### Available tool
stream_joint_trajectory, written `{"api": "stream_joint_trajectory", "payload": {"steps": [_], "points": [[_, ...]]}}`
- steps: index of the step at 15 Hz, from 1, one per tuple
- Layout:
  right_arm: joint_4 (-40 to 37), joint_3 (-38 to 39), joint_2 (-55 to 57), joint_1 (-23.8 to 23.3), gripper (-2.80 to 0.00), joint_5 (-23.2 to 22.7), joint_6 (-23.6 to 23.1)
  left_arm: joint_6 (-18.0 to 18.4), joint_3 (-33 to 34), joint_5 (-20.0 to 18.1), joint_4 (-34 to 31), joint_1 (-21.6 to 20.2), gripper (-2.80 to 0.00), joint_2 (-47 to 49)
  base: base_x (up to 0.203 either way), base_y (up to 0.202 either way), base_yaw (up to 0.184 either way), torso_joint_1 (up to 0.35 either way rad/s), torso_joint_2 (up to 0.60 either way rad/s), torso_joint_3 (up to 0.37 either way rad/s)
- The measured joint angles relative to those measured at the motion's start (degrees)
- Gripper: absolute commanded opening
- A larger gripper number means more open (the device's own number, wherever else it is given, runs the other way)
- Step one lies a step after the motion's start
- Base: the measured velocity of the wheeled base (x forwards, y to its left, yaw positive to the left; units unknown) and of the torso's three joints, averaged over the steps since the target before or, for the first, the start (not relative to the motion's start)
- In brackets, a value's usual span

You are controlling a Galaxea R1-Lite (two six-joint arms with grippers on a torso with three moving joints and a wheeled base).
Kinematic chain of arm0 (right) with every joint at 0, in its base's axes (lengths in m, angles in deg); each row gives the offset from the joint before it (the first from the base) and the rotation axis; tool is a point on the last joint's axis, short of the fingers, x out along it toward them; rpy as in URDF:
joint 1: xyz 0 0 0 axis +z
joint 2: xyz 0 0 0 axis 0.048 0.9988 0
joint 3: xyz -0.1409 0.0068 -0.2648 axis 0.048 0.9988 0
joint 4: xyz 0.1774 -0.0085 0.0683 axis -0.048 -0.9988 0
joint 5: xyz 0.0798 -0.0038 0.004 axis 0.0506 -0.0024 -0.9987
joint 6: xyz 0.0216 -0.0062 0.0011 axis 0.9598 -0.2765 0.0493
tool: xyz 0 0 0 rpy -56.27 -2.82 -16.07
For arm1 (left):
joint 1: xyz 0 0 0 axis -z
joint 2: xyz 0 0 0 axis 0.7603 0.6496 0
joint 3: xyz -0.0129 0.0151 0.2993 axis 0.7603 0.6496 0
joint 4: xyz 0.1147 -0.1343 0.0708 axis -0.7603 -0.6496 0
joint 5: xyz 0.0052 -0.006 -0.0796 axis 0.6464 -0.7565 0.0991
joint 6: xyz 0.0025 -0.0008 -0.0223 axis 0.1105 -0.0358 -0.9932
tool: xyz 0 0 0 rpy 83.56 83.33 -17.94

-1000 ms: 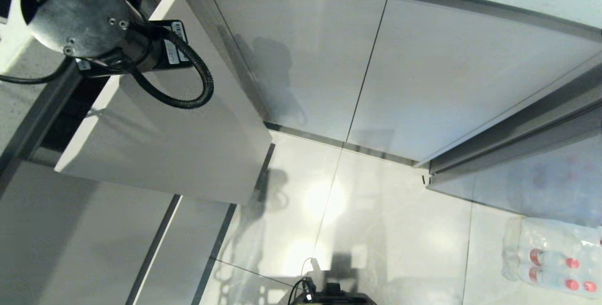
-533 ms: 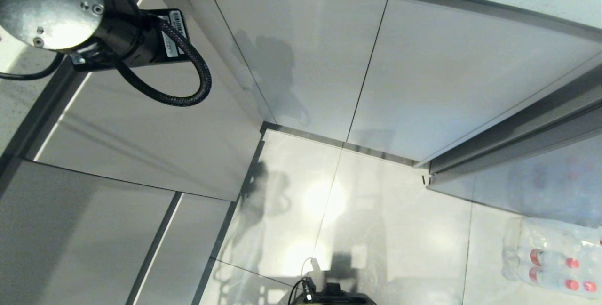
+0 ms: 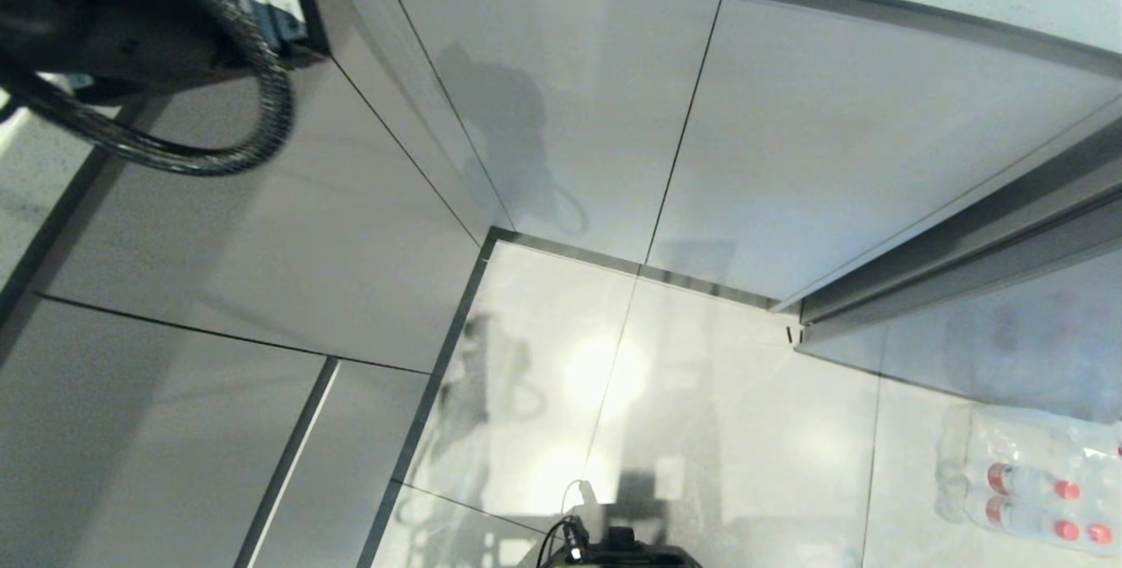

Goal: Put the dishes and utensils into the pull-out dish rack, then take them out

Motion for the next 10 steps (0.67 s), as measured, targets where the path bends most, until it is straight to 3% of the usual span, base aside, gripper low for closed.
{"api": "stream_joint_trajectory", "payload": {"steps": [3, 5, 6, 10], "points": [[0.0, 0.0, 0.0, 0.0, -2.8, 0.05, -0.02, 1.26, 1.01, -3.08, -0.46, -3.74, -2.8, -10.39, 0.0, 0.0, 0.0, 0.0, 0.0, 0.0], [0.0, 0.0, 0.0, 0.0, -2.8, 0.0, -0.02, 3.76, 2.46, -8.16, -0.55, -11.11, -2.8, -17.82, 0.0, 0.0, 0.0, 0.0, 0.0, 0.0], [0.0, 0.0, 0.02, 0.0, -2.8, 0.0, -0.02, 5.7, 3.13, -12.69, -0.55, -14.71, -2.8, -21.58, 0.0, 0.0, 0.0, 0.0, 0.0, 0.0], [0.0, 0.0, 0.0, 0.01, -2.8, 0.03, -0.02, 15.98, 9.62, -37.35, -0.66, -31.43, -2.8, -39.04, 0.0, 0.0, 0.0, 0.0, 0.0, 0.0]]}}
